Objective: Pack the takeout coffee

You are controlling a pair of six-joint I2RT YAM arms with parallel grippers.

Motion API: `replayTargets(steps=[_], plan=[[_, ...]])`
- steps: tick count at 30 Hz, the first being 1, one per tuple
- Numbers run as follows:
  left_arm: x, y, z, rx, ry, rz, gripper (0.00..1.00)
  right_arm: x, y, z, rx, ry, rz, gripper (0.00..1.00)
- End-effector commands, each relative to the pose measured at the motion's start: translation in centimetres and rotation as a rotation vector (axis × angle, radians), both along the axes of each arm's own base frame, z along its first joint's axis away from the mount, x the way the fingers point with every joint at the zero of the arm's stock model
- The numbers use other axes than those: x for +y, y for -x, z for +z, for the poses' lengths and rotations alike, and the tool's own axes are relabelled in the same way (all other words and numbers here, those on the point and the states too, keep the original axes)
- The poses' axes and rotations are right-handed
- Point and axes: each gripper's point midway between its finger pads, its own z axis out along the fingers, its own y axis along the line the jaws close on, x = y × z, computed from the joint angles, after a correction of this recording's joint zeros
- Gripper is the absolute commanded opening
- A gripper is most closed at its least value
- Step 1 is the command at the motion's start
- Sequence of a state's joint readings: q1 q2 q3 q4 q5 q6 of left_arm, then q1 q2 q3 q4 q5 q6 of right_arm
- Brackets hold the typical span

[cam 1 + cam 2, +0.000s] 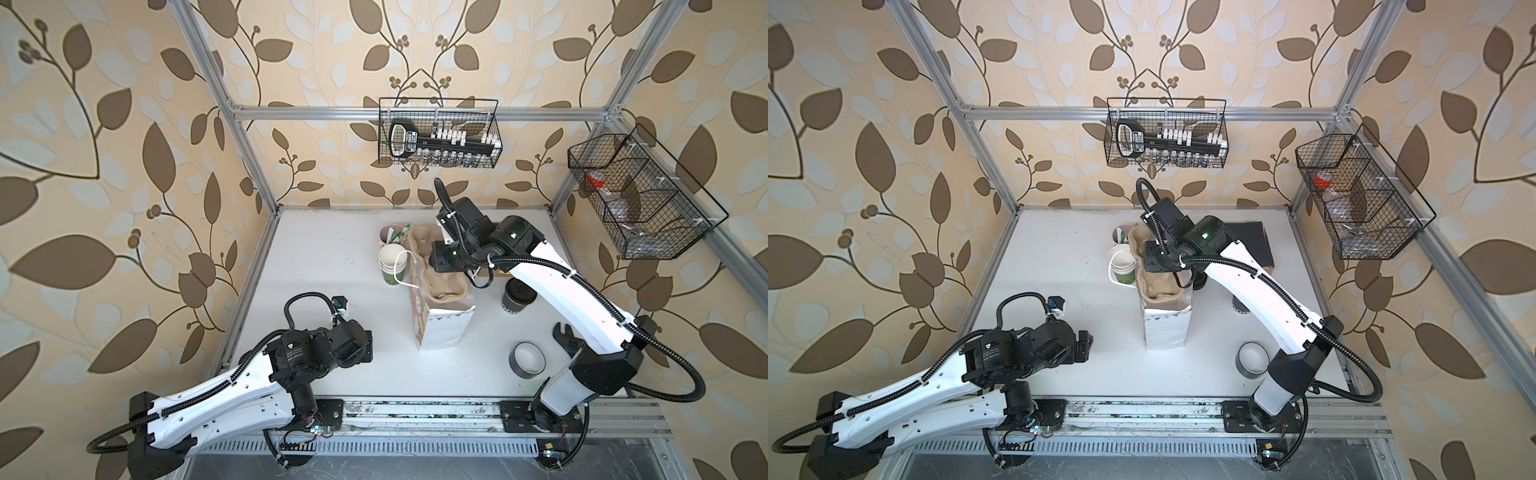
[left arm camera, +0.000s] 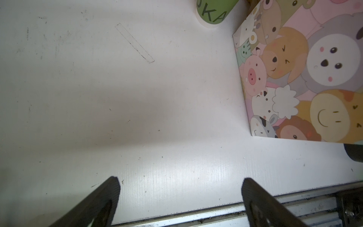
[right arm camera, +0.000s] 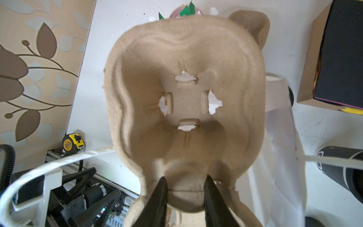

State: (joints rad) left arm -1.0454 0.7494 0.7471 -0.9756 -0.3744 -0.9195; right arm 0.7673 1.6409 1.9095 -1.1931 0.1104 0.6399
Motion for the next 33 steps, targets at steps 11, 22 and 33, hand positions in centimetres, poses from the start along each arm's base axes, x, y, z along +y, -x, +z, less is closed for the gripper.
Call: replayTargets(steps=[11,22,33], plan=[[0.5,-0.3,-0.3,-0.01,-0.024,0.016,0.99,-1.0,0.9,-2.7,0.012,0.058,-0.018,0.31],[0.6,-0.4,-0.3,-0.014,-0.027,0.019,0.99,-2.2,1.6,-2.1,-0.015,0.115,-0.02,0.31],[0.6,-0.4,-0.1,-0.018,-0.023,0.02,0.99,-2.6,2.4,-2.6,-0.004,0.118,-0.014,0.31]])
